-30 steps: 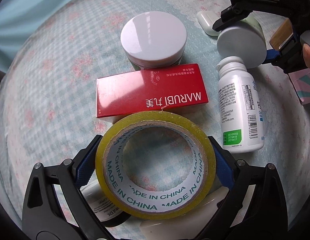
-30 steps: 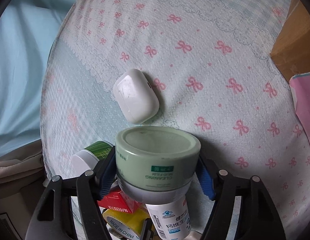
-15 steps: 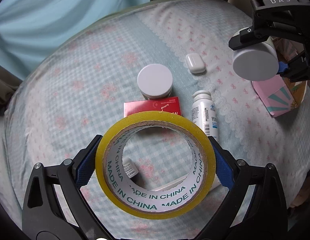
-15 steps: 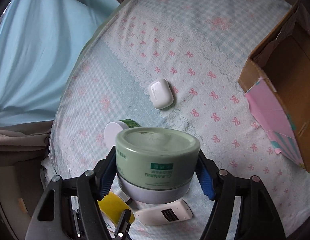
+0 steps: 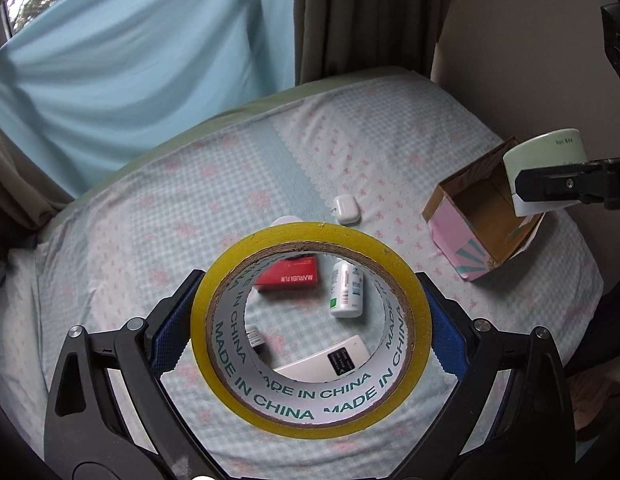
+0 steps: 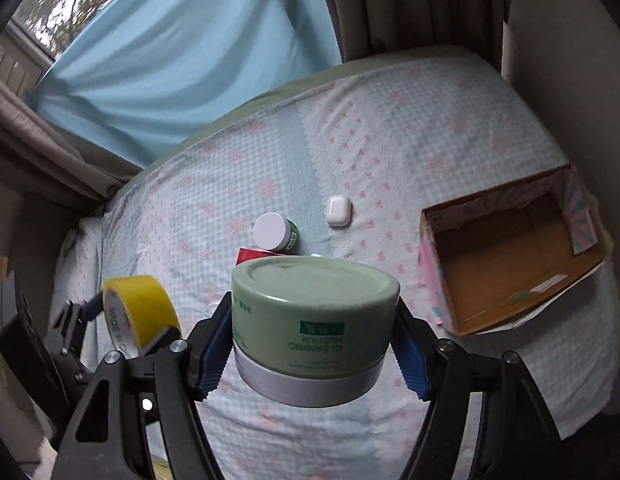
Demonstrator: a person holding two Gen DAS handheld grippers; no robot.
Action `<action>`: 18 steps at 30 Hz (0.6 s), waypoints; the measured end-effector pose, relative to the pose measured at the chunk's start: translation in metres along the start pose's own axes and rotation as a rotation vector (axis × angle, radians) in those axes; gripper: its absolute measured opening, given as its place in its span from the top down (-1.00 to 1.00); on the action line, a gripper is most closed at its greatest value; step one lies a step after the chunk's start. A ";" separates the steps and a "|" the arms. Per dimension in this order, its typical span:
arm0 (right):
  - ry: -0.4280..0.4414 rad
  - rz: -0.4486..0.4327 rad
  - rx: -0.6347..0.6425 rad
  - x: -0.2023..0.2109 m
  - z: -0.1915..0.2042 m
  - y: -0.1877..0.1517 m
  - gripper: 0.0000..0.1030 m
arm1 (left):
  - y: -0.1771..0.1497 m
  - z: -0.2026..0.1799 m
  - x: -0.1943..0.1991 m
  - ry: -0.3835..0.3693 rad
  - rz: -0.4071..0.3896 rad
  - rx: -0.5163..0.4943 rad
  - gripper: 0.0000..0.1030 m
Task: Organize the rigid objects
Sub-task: 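Carry the tape roll and green jar over the cardboard box with both tools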
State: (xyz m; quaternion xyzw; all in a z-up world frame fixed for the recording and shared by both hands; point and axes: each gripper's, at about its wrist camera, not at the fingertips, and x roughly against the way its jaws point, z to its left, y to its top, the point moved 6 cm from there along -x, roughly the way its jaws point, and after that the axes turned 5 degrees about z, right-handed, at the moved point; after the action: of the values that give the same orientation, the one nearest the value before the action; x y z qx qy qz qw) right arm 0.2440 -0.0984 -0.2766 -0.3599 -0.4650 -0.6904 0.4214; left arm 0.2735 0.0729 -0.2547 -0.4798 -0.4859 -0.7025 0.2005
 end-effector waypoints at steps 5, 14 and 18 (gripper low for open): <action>-0.005 -0.008 0.107 0.038 -0.034 -0.012 -0.30 | 0.015 -0.047 0.027 0.010 -0.030 0.011 -0.89; 0.015 -0.005 0.243 0.084 -0.131 -0.014 -0.29 | 0.056 -0.169 0.028 0.025 -0.020 0.022 -0.89; 0.005 0.011 0.232 0.085 -0.186 0.004 -0.29 | 0.079 -0.222 0.006 -0.006 -0.003 0.038 -0.89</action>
State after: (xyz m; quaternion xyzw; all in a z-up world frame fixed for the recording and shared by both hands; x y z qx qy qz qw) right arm 0.1952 -0.2966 -0.2573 -0.3092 -0.5389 -0.6305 0.4652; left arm 0.2234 -0.1558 -0.2263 -0.4775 -0.5003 -0.6920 0.2070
